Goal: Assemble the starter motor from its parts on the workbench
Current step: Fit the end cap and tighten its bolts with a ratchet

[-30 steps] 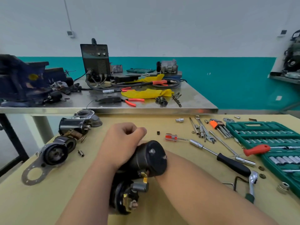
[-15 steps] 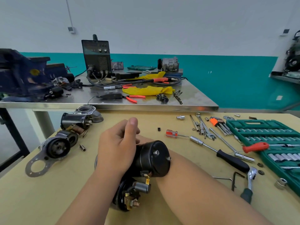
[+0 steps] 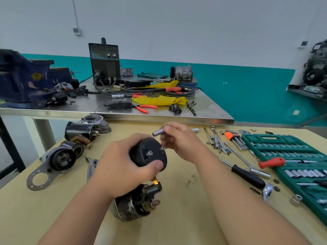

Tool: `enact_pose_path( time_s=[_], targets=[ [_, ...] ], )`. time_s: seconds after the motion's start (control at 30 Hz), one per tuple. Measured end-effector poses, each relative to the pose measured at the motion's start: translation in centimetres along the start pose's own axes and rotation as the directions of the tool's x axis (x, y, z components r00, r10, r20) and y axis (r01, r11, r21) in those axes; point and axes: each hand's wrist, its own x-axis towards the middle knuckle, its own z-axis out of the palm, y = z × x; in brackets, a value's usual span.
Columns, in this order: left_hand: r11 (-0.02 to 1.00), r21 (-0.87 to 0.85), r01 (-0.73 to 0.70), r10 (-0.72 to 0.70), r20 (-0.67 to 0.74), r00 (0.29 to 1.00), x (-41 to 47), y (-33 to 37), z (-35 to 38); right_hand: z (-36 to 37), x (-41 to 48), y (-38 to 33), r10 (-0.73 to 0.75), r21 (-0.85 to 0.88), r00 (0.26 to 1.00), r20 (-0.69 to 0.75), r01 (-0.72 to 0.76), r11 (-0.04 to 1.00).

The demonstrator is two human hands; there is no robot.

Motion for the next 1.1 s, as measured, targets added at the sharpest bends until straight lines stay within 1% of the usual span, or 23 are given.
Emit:
enact_pose_path(
  time_s=[0.03, 0.07, 0.1, 0.13, 0.17, 0.2, 0.23, 0.33, 0.4, 0.43, 0.47, 0.5, 0.53, 0.57, 0.6, 0.63, 0.77, 0.87, 0.9, 1.0, 1.03, 1.1],
  targets=[
    [1.0, 0.012, 0.022, -0.022, -0.011, 1.0, 0.3, 0.0, 0.1, -2.2, -0.4, 0.2, 0.012, 0.142, 0.996, -0.087, 0.001, 0.99],
    [0.998, 0.029, 0.047, -0.047, -0.006, 0.999, 0.6, 0.1, 0.5, -3.7, -1.6, -0.2, -0.037, 0.261, 0.991, -0.129, 0.07, 0.963],
    [0.997, 0.041, 0.062, -0.062, 0.0, 0.998, 0.9, 0.4, 1.0, -5.3, -3.0, -0.5, -0.057, 0.328, 0.993, -0.107, 0.089, 0.94],
    [0.995, 0.052, 0.081, -0.082, 0.008, 0.997, 1.1, 0.9, 1.7, -5.5, -3.7, -1.1, -0.11, 0.35, 0.993, -0.049, 0.12, 0.929],
    [0.995, 0.062, 0.082, -0.083, 0.017, 0.996, 1.3, 1.3, 2.5, -5.3, -3.8, -1.5, -0.147, 0.36, 0.989, -0.031, 0.149, 0.921],
    [0.994, 0.069, 0.089, -0.091, 0.023, 0.996, 1.4, 1.7, 3.3, -5.5, -4.1, -1.5, -0.148, 0.38, 0.989, -0.005, 0.138, 0.914],
    [0.993, 0.075, 0.089, -0.091, 0.02, 0.996, 1.4, 2.0, 3.9, -6.0, -4.6, -1.7, -0.132, 0.367, 0.991, -0.009, 0.126, 0.922],
    [0.99, 0.087, 0.109, -0.109, 0.002, 0.994, 1.9, 2.5, 5.0, -8.0, -6.1, -1.6, -0.068, 0.351, 0.996, -0.061, 0.085, 0.933],
    [0.989, 0.083, 0.126, -0.126, -0.009, 0.992, 2.4, 2.2, 5.1, -8.6, -6.6, -1.4, -0.032, 0.254, 0.996, -0.085, 0.053, 0.966],
    [0.988, 0.081, 0.132, -0.132, -0.004, 0.991, 2.6, 2.1, 5.1, -8.9, -6.8, -1.4, -0.018, 0.154, 0.994, -0.107, 0.035, 0.987],
    [0.987, 0.088, 0.135, -0.136, 0.005, 0.991, 2.7, 2.1, 5.2, -9.1, -6.9, -1.5, -0.017, 0.019, 0.991, -0.132, 0.02, 1.0],
    [0.986, 0.095, 0.136, -0.138, 0.014, 0.99, 2.9, 2.1, 5.2, -9.1, -7.0, -1.8, -0.031, -0.138, 0.987, -0.155, 0.01, 0.99],
    [0.985, 0.105, 0.138, -0.141, 0.021, 0.99, 3.0, 2.1, 5.3, -9.1, -7.1, -2.3, -0.065, -0.298, 0.983, -0.174, 0.011, 0.954],
    [0.984, 0.113, 0.141, -0.145, 0.027, 0.989, 3.1, 2.1, 5.4, -8.8, -7.1, -2.8, -0.106, -0.421, 0.979, -0.176, 0.022, 0.907],
    [0.982, 0.119, 0.144, -0.149, 0.033, 0.988, 3.2, 2.1, 5.5, -8.4, -7.1, -3.3, -0.14, -0.503, 0.977, -0.162, 0.04, 0.864],
    [0.981, 0.124, 0.146, -0.152, 0.039, 0.988, 3.3, 2.0, 5.6, -8.1, -7.1, -3.7, -0.16, -0.552, 0.976, -0.145, 0.054, 0.832],
    [0.98, 0.13, 0.15, -0.159, 0.059, 0.986, 3.5, 1.9, 5.5, -7.9, -7.4, -4.8, -0.182, -0.653, 0.981, -0.067, 0.095, 0.751],
    [0.98, 0.125, 0.153, -0.162, 0.069, 0.984, 3.6, 1.9, 5.5, -7.8, -7.5, -4.7, -0.182, -0.768, 0.982, -0.047, 0.08, 0.635],
    [0.981, 0.125, 0.15, -0.16, 0.074, 0.984, 3.6, 1.9, 5.5, -7.7, -7.4, -4.6, -0.183, -0.789, 0.982, -0.046, 0.076, 0.61],
    [0.982, 0.127, 0.138, -0.149, 0.088, 0.985, 3.4, 2.0, 5.5, -7.5, -7.3, -4.5, -0.163, -0.776, 0.986, -0.037, 0.074, 0.626],
    [0.983, 0.126, 0.133, -0.145, 0.09, 0.985, 3.4, 2.0, 5.5, -7.6, -7.3, -4.4, -0.162, -0.79, 0.986, -0.028, 0.078, 0.608],
    [0.985, 0.123, 0.125, -0.137, 0.092, 0.986, 3.3, 2.1, 5.5, -7.4, -7.4, -4.8, -0.181, -0.853, 0.983, -0.021, 0.077, 0.516]
  ],
)
